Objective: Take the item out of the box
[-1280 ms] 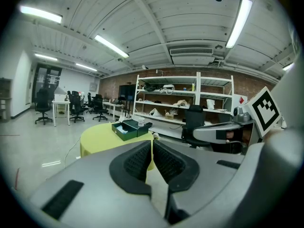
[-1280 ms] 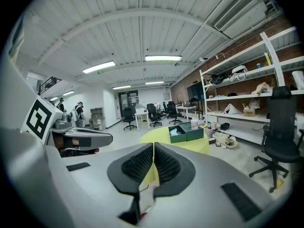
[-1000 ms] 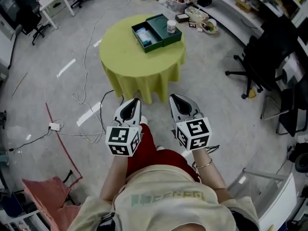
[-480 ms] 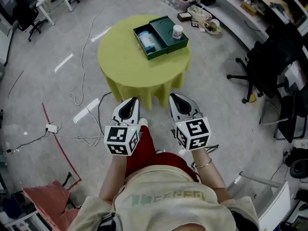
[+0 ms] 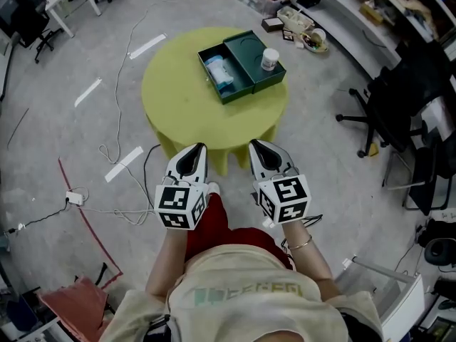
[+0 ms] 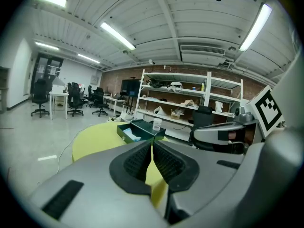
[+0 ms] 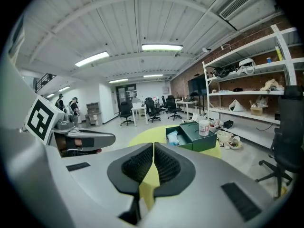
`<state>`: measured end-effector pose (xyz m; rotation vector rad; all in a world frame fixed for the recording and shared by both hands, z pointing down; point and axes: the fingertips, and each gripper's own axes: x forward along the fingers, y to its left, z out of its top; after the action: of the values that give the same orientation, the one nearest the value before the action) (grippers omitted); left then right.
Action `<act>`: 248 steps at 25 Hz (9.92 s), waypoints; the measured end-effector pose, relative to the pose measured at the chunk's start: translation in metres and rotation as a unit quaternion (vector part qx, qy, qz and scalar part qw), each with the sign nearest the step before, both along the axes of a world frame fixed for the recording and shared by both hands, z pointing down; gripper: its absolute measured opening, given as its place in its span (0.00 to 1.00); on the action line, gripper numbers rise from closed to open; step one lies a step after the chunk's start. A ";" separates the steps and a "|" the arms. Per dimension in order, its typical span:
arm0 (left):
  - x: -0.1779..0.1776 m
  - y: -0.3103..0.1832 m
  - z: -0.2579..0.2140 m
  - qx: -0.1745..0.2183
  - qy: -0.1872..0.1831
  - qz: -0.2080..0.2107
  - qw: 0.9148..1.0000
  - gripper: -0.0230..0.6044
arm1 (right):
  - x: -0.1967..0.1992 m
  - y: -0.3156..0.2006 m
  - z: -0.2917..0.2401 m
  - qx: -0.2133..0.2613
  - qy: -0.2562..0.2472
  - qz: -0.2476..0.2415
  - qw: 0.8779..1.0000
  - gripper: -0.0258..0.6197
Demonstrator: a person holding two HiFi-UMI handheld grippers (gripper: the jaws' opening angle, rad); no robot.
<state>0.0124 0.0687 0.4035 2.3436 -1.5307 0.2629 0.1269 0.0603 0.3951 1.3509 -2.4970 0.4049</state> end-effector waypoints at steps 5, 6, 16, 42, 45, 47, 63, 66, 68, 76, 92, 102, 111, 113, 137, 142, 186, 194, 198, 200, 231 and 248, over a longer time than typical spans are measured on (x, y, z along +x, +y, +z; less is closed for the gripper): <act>-0.019 -0.039 0.003 -0.003 0.005 0.003 1.000 0.09 | -0.021 -0.038 0.001 -0.003 0.003 0.000 1.000 0.10; -0.023 -0.047 0.003 -0.004 0.006 0.004 1.000 0.09 | -0.025 -0.046 0.002 -0.004 0.005 0.001 1.000 0.10; -0.060 -0.112 0.006 -0.007 0.011 0.014 1.000 0.09 | -0.064 -0.114 0.003 -0.006 0.017 0.007 1.000 0.10; -0.089 -0.177 0.011 -0.010 0.026 0.011 1.000 0.09 | -0.079 -0.192 0.020 -0.016 0.071 0.021 0.997 0.10; -0.090 -0.184 0.013 -0.012 0.024 0.000 1.000 0.09 | -0.082 -0.205 0.024 -0.017 0.079 0.004 0.997 0.10; -0.092 -0.192 0.012 -0.014 0.023 -0.008 1.000 0.09 | -0.085 -0.216 0.026 -0.020 0.082 -0.007 0.996 0.10; -0.090 -0.248 0.019 -0.023 0.023 -0.074 0.997 0.09 | -0.084 -0.297 0.063 -0.056 0.125 -0.064 0.988 0.10; -0.092 -0.258 0.022 -0.027 0.021 -0.083 0.996 0.09 | -0.089 -0.309 0.069 -0.059 0.134 -0.077 0.986 0.10; -0.092 -0.261 0.025 -0.030 0.021 -0.089 0.995 0.09 | -0.089 -0.313 0.075 -0.064 0.137 -0.086 0.985 0.10; -0.095 -0.278 0.038 -0.042 0.024 -0.106 0.993 0.09 | -0.098 -0.334 0.098 -0.087 0.167 -0.108 0.976 0.10; -0.101 -0.317 0.070 -0.078 0.040 -0.111 0.990 0.09 | -0.113 -0.354 0.139 -0.145 0.236 -0.147 0.950 0.10; -0.100 -0.334 0.090 -0.095 0.051 -0.104 0.989 0.09 | -0.117 -0.364 0.157 -0.174 0.249 -0.159 0.939 0.10; -0.105 -0.344 0.099 -0.105 0.060 -0.102 0.987 0.09 | -0.126 -0.364 0.168 -0.215 0.251 -0.175 0.928 0.25; -0.107 -0.346 0.100 -0.106 0.062 -0.104 0.987 0.09 | -0.127 -0.365 0.170 -0.223 0.251 -0.174 0.926 0.28; -0.134 -0.368 0.116 -0.123 0.078 -0.112 0.983 0.09 | -0.138 -0.380 0.203 -0.266 0.315 -0.163 0.896 0.36; -0.137 -0.368 0.119 -0.127 0.081 -0.117 0.982 0.09 | -0.138 -0.383 0.207 -0.258 0.328 -0.161 0.894 0.36; -0.116 -0.307 0.074 -0.087 0.050 -0.084 0.991 0.09 | -0.121 -0.366 0.093 -0.068 0.211 -0.033 0.975 0.35; -0.109 -0.286 0.060 -0.071 0.037 -0.079 0.994 0.09 | -0.107 -0.341 0.068 -0.043 0.183 -0.016 0.982 0.35; -0.110 -0.274 0.054 -0.063 0.030 -0.078 0.995 0.09 | -0.105 -0.326 0.058 -0.032 0.172 -0.012 0.985 0.35; -0.112 -0.267 0.052 -0.061 0.027 -0.077 0.995 0.09 | -0.106 -0.317 0.054 -0.029 0.164 -0.009 0.986 0.35; -0.122 -0.174 0.023 -0.029 0.003 -0.048 0.998 0.09 | -0.096 -0.185 0.018 -0.002 0.086 0.022 0.996 0.35; -0.118 -0.141 0.016 -0.019 -0.002 -0.041 0.999 0.09 | -0.080 -0.143 0.015 -0.004 0.065 0.040 0.997 0.35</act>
<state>-0.1056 -0.0723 0.4199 2.2457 -1.6056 0.2744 0.0473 -0.0823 0.4104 1.4285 -2.3399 0.3320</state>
